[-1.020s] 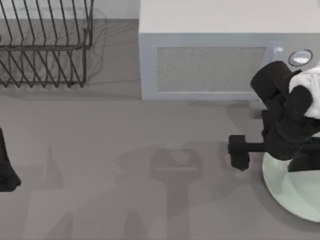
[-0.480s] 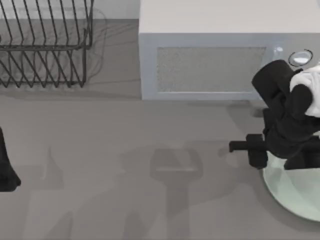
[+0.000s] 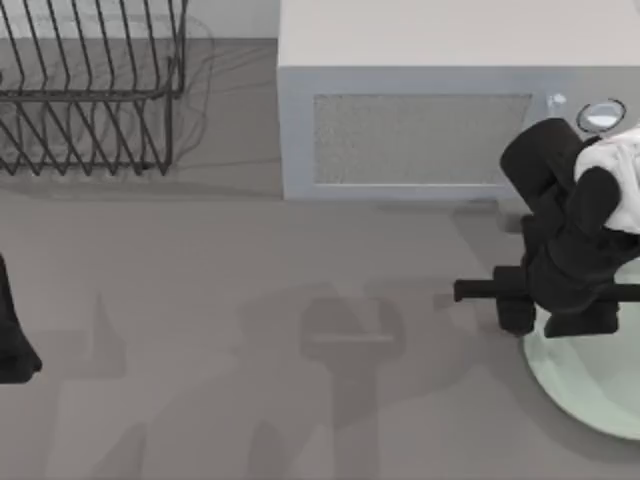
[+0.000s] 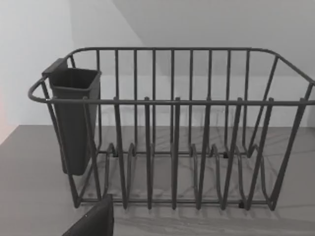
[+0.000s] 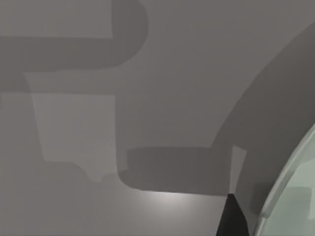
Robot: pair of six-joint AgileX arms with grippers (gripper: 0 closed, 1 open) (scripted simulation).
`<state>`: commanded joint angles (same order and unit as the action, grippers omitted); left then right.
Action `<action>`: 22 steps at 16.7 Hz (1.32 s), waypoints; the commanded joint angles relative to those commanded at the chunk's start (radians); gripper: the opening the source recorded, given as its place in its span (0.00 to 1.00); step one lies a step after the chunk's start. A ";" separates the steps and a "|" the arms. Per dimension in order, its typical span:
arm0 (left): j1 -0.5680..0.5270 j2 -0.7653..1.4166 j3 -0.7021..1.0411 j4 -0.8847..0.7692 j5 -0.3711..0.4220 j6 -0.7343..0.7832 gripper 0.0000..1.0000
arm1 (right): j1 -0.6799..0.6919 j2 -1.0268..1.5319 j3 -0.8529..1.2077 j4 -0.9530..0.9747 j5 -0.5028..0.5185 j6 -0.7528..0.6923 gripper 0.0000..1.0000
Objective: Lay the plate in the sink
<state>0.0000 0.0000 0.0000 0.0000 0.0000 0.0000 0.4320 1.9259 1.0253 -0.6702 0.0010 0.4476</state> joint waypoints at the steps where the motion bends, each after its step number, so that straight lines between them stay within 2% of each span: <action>1: 0.000 0.000 0.000 0.000 0.000 0.000 1.00 | 0.000 0.000 0.000 0.000 0.000 0.000 0.00; 5: 0.000 0.000 0.000 0.000 0.000 0.000 1.00 | -0.002 -0.072 0.041 -0.010 0.008 0.004 0.00; 8: 0.000 0.000 0.000 0.000 0.000 0.000 1.00 | 0.055 -0.069 0.140 -0.108 0.014 0.038 0.00; 14: 0.000 0.000 0.000 0.000 0.000 0.000 1.00 | 0.123 -0.078 0.570 -0.564 0.020 0.077 0.00; 18: 0.000 0.000 0.000 0.000 0.000 0.000 1.00 | 0.063 -0.100 0.853 -0.864 0.013 0.039 0.00; 22: 0.000 0.000 0.000 0.000 0.000 0.000 1.00 | -0.017 -0.120 0.989 -1.006 0.006 -0.009 0.00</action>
<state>0.0000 0.0000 0.0000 0.0000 0.0000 0.0000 0.4154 1.8057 2.0146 -1.6760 0.0068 0.4382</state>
